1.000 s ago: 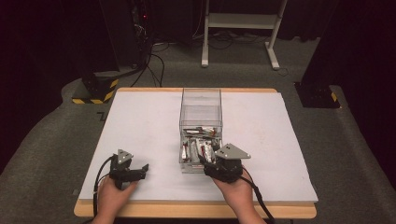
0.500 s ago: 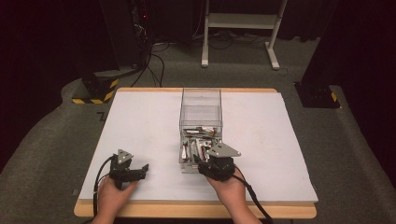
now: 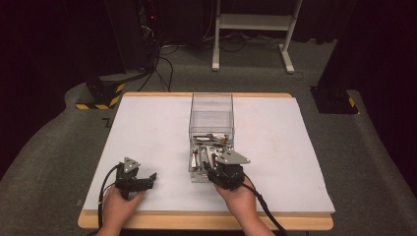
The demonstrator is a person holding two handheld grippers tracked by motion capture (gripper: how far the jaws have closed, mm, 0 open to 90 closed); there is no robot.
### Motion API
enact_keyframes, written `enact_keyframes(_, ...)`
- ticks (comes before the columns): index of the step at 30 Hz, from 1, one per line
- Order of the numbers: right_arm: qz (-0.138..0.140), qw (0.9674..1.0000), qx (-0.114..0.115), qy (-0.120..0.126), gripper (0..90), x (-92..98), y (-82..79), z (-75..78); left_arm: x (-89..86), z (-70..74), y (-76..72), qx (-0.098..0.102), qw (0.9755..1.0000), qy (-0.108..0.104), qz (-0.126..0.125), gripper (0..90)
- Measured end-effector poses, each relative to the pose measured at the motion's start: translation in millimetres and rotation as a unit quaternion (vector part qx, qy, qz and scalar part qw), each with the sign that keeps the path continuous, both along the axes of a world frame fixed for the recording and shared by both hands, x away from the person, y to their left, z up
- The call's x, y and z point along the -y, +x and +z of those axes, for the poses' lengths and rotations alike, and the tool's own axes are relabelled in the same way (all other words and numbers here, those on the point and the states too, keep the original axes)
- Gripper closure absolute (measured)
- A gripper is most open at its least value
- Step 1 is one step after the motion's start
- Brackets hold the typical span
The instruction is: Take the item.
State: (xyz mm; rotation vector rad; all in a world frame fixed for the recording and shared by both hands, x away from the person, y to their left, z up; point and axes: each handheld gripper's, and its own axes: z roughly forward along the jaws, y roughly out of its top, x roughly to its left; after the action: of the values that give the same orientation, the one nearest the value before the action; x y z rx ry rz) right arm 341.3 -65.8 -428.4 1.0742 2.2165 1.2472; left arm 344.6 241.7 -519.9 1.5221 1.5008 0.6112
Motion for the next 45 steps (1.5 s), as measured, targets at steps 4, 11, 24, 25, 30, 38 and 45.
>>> enact_keyframes(4, 0.004, 0.9999, -0.007, 0.015, 59.5, 1.0, 1.2, 0.8, 0.0, 0.0, 0.0, 0.000, 1.0000, 0.000, 0.000, 12.4)
enact_keyframes(11, 0.001, 0.9998, -0.010, 0.015, 70.3, -0.2, 0.4, 0.4, 0.0, 0.0, 0.0, 0.000, 1.0000, 0.000, 0.000, 12.4)
enact_keyframes(24, 0.008, 0.9996, -0.002, 0.026, 84.6, -0.8, -4.1, -0.3, 0.0, 0.0, 0.0, 0.000, 1.0000, 0.000, 0.000, 12.4)
enact_keyframes(25, 0.009, 0.9996, 0.000, 0.027, 85.3, -1.1, -4.5, -0.4, 0.0, 0.0, -0.1, 0.000, 1.0000, 0.001, 0.000, 12.4)
enact_keyframes(30, 0.014, 0.9992, 0.010, 0.037, 87.0, -1.6, -6.5, -0.1, 0.5, -0.1, -0.1, 0.001, 1.0000, -0.003, 0.002, 12.4)
enact_keyframes(38, 0.015, 0.9983, 0.021, 0.053, 87.5, 1.9, -10.6, 0.7, 0.6, -0.1, 0.0, 0.001, 1.0000, -0.003, 0.002, 12.4)
enact_keyframes(45, 0.011, 0.9975, 0.028, 0.064, 87.6, 6.6, -11.7, 3.0, 0.6, -0.1, 0.0, 0.001, 1.0000, -0.003, 0.002, 12.4)
